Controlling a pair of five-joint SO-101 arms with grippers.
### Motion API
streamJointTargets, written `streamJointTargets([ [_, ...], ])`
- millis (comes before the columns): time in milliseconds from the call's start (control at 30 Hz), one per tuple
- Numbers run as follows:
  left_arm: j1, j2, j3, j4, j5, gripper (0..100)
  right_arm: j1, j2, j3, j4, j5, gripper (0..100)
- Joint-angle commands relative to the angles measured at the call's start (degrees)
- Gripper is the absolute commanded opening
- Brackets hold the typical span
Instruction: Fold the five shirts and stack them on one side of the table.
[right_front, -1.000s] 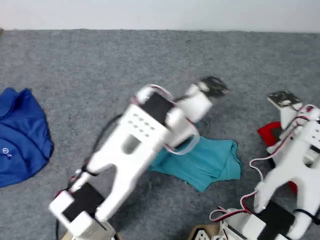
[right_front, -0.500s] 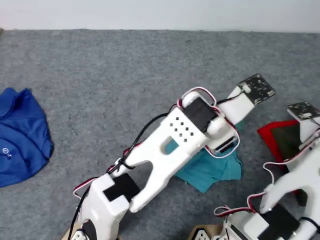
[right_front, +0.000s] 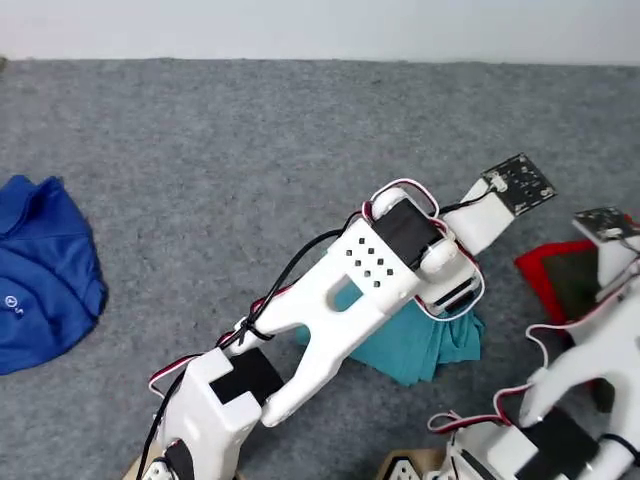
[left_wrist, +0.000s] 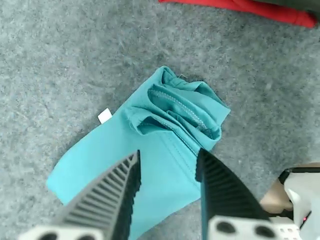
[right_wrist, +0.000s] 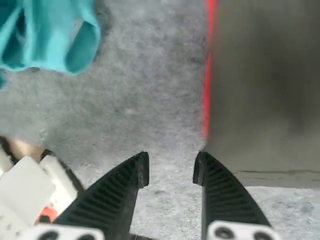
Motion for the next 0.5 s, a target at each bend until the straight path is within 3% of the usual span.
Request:
streamJointTargets([
  [0,-5.3,-3.4,-0.7,1.7,0.7,18,-5.8,-0.8,-3.2,5.9,-3.2,16.9],
  [167,-17.7,-11.9,10.2,1.8,0.3,18,-18.9,-0.7,-5.7,6.5,-17.8,17.0],
  [233,-20.6,-18.8,17.8,1.8,-3.1,18,-24.7,-0.7,-7.9,6.5,-23.1,18.4],
  [367,-25.8,-34.2,35.4,1.8,-10.9,18,-34.6,-0.7,-10.5,6.5,-31.6,28.5],
  [467,-32.7,-44.9,46.8,1.7,-13.2,18,-40.6,-0.8,-12.0,6.6,-33.9,34.0],
])
